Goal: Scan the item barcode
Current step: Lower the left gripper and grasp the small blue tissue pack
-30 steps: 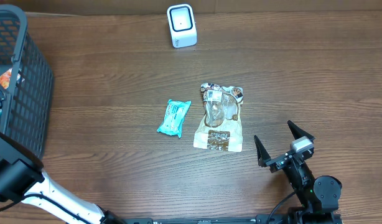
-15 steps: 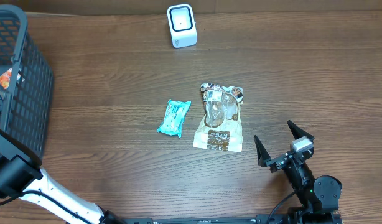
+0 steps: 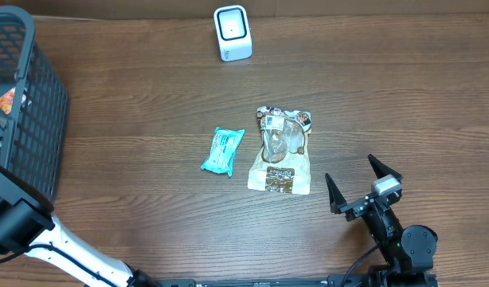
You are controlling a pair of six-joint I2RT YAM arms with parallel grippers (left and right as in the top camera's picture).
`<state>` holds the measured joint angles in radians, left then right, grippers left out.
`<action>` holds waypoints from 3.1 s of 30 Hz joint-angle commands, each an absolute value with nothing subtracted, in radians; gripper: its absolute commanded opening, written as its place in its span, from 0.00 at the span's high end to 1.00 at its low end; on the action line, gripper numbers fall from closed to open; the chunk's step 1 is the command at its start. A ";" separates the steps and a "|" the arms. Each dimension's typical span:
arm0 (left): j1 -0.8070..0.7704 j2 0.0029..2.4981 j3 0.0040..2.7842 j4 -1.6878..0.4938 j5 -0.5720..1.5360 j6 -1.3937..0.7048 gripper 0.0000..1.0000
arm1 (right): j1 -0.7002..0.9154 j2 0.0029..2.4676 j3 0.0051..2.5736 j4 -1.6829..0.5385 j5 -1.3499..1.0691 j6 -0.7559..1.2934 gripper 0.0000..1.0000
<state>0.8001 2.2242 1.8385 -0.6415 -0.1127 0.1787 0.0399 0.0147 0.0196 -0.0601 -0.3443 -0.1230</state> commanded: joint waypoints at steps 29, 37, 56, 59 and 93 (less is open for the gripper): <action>0.785 2.055 1.816 -0.726 -0.163 -0.072 0.96 | 0.039 0.003 0.008 -0.054 -0.350 -0.117 0.00; 0.785 1.753 1.816 -0.735 -0.075 -0.169 0.96 | 0.039 0.003 0.008 -0.054 -0.350 -0.117 0.00; 0.787 1.957 1.814 -0.806 -0.148 -0.210 0.37 | 0.039 0.003 0.008 -0.054 -0.350 -0.117 0.00; 0.787 2.024 1.814 -0.806 -0.169 -0.210 0.34 | 0.039 0.003 0.008 -0.054 -0.350 -0.117 0.00; 0.785 2.275 1.815 -0.684 -0.194 -0.205 0.96 | 0.039 0.003 0.008 -0.053 -0.350 -0.117 0.00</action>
<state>0.7918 2.2612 1.8217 -0.6846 -0.1822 -0.2089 0.0399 0.0147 0.0196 -0.0601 -0.3443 -0.1238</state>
